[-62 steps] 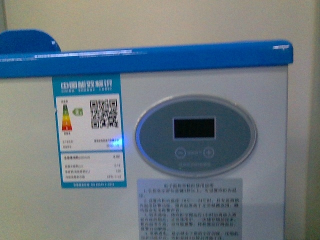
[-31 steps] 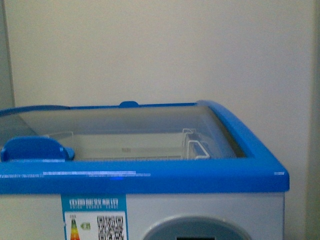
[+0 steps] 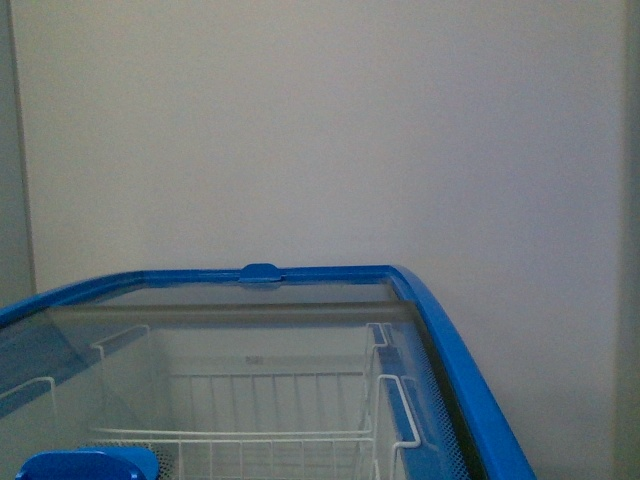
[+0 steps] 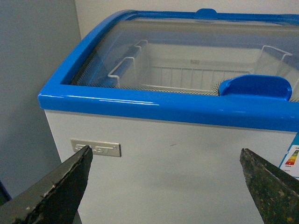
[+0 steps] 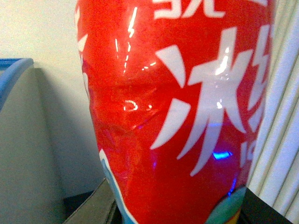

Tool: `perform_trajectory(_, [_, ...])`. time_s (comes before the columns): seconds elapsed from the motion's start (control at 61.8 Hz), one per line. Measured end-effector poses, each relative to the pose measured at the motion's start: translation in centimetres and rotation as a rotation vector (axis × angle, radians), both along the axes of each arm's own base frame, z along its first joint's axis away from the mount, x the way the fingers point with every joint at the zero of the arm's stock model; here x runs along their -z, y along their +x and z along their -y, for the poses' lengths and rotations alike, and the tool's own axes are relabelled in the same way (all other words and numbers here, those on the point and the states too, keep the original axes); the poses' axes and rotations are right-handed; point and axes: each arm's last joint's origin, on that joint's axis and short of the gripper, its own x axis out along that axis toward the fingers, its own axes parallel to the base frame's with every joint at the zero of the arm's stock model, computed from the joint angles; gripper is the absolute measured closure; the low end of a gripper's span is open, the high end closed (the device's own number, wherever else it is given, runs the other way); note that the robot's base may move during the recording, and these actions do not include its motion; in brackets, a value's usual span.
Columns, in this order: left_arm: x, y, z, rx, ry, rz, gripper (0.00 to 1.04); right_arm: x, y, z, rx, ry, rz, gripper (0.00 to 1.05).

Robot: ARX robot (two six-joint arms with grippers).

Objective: Put drink in fridge

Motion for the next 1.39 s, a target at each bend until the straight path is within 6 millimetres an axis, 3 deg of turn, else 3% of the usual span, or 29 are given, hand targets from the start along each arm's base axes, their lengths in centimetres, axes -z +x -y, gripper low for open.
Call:
perform_trajectory(0.146, [-0.2,1.3,-0.6,0.142,-0.318,-0.205,0.08,0.0,0.0,0.0,0.000,0.000,0.000,0.67])
perform_trajectory(0.291, [-2.8,3.7,-1.6,0.147,-0.340,-0.157,0.08,0.0,0.0,0.0,0.003,0.001,0.000,0.67])
perform_trajectory(0.405, [-5.0,6.7,-1.9,0.236,-0.191,-0.095,0.08,0.0,0.0,0.0,0.002,0.000,0.000,0.67])
perform_trajectory(0.55, [-5.6,10.7,-2.0,0.422,0.243,-0.046,0.08,0.0,0.0,0.0,0.002,0.000,0.000,0.67])
perform_trajectory(0.761, [-6.4,13.2,-1.8,0.575,0.592,-0.016,0.08,0.0,0.0,0.0,0.002,0.000,0.000,0.67])
perform_trajectory(1.101, [-5.1,15.7,-1.0,0.682,0.755,-0.044,0.08,0.0,0.0,0.0,0.002,0.000,0.000,0.67])
perform_trajectory(1.392, [-5.1,19.6,-0.7,0.671,0.832,0.018,0.08,0.0,0.0,0.0,0.003,0.001,0.000,0.67])
